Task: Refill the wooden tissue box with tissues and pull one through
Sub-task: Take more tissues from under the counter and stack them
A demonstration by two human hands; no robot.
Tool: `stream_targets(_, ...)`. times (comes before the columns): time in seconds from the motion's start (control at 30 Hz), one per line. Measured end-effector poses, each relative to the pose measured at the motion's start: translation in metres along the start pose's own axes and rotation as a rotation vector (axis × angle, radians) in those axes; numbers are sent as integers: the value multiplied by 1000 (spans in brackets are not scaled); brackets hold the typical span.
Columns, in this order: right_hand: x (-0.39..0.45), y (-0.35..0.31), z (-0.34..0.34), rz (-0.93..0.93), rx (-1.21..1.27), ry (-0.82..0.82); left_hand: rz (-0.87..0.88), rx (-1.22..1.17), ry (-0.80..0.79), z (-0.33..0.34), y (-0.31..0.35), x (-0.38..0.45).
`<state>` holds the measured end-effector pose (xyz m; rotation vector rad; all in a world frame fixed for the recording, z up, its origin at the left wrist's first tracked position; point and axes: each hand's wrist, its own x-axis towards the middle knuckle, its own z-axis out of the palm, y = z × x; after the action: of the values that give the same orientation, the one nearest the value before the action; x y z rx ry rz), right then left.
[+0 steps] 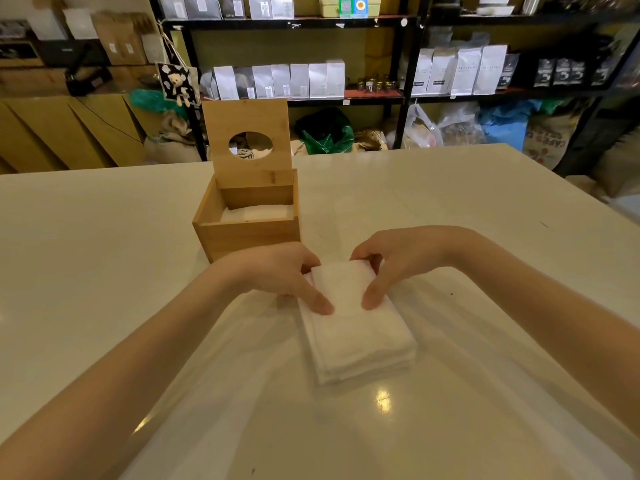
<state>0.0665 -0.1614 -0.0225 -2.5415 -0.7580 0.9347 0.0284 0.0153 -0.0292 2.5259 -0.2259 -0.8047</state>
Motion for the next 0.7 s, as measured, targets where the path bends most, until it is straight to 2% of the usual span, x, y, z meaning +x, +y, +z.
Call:
stream_targets(0.27, 5, -2, -3, 20, -16, -44, -7, -8, -65, -3, 2, 6)
stream_targets(0.43, 11, -6, -2, -56, 57, -69, -35, 49, -62, 2, -5, -4)
stream_targets(0.63, 27, -27, 10, -229, 139, -16, -189, 270, 89, 21, -8, -41)
stream_targets(0.7, 29, -30, 15, -259, 172, -33, -230, 333, 86, 30, -2, -52)
